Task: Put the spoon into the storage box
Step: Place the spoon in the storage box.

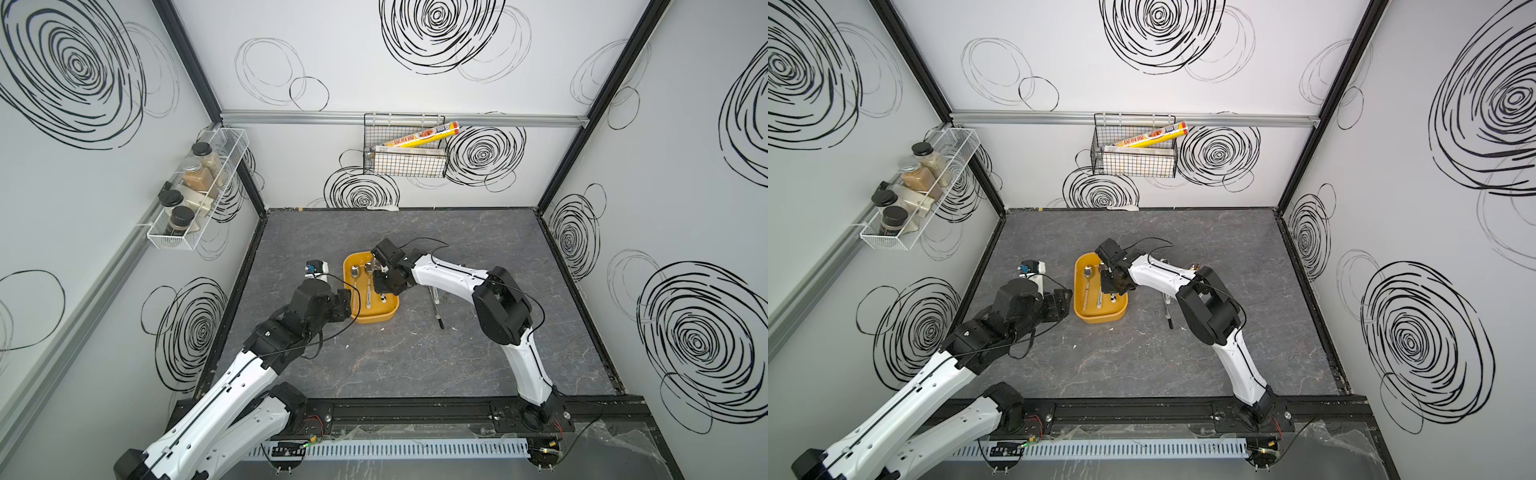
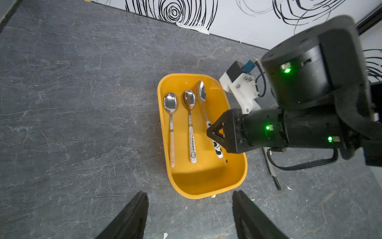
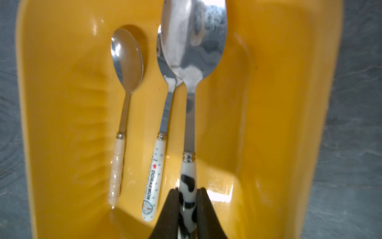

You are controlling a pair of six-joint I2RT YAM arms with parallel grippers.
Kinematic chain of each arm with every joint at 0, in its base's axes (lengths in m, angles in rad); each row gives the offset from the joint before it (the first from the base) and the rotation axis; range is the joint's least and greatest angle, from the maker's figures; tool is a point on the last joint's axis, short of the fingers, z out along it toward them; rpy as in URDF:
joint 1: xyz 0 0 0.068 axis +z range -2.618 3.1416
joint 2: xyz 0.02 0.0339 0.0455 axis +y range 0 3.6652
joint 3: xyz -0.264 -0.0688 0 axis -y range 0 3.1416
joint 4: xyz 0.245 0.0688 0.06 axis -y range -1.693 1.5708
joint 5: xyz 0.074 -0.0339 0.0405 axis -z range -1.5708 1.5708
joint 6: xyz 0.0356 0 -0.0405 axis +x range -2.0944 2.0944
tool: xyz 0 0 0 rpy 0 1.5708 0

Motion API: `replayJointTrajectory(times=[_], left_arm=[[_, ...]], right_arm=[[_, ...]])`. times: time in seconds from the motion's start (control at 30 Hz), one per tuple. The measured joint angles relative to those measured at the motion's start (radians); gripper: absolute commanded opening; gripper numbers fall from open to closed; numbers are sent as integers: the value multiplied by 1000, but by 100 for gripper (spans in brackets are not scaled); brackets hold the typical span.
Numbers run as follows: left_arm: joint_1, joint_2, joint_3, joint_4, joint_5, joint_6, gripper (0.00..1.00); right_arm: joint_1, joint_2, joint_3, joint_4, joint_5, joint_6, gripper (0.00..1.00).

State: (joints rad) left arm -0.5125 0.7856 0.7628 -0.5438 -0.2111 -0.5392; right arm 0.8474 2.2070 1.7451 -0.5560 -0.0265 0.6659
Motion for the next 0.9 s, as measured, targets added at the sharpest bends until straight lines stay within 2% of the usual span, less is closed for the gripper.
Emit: replayJointTrajectory(times=[0.47, 0.9], left_arm=[[10, 0, 0, 0, 1, 0, 71], [10, 0, 0, 0, 2, 0, 71]], right_arm=[[8, 70, 43, -28, 50, 15, 10], [12, 70, 66, -53, 57, 14, 28]])
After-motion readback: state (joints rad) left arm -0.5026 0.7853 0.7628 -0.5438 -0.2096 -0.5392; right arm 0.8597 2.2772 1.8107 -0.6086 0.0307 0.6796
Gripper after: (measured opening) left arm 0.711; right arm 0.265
